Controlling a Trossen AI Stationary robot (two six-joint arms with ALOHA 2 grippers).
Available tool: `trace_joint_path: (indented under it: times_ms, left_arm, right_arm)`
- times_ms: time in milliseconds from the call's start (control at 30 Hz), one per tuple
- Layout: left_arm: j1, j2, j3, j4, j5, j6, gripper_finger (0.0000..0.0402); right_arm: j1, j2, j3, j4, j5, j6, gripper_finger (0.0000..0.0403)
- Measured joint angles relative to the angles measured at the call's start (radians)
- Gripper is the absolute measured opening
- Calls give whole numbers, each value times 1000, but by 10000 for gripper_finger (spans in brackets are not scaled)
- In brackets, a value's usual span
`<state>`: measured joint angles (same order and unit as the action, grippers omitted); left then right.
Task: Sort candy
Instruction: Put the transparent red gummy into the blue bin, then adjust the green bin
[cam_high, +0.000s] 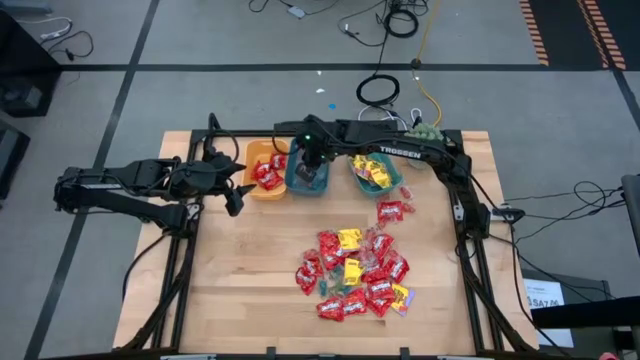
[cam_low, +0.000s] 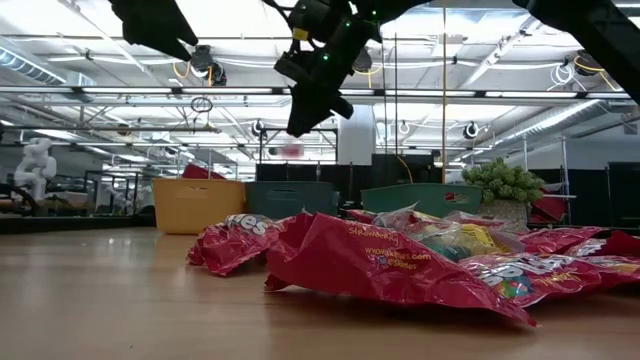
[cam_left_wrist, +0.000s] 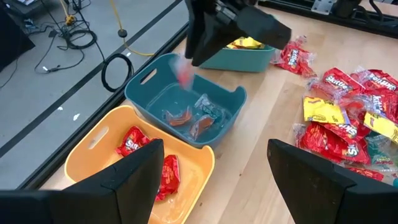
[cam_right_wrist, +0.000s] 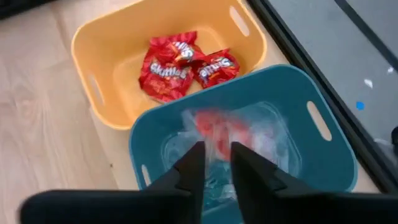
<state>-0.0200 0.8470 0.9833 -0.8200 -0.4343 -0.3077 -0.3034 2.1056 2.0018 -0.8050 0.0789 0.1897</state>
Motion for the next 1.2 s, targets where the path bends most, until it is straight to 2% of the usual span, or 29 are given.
trace_joint_path:
  times_ms: [200, 267, 367, 433, 600, 900, 1033, 1200]
  left_arm:
    - [0, 0, 0, 0, 0, 0, 297]
    - [0, 0, 0, 0, 0, 0, 297]
    - [0, 0, 0, 0, 0, 0, 297]
    - [0, 0, 0, 0, 0, 0, 297]
    - [0, 0, 0, 0, 0, 0, 297]
    - [0, 0, 0, 0, 0, 0, 297]
    - [0, 0, 0, 0, 0, 0, 297]
    - [0, 0, 0, 0, 0, 0, 297]
  right_arm:
    - [-4, -2, 0, -6, -5, 7, 156]
    - [-4, -8, 0, -47, -5, 11, 176]
    - [-9, -21, 0, -152, 1, 110, 191]
    - [-11, -24, 0, -258, 9, 157, 193]
    - [-14, -24, -8, -461, 135, 245, 175]
    - [-88, -19, -18, -547, 124, 391, 149]
    - [-120, -18, -20, -548, 35, 428, 149]
    - [-129, -18, -44, -540, 15, 476, 148]
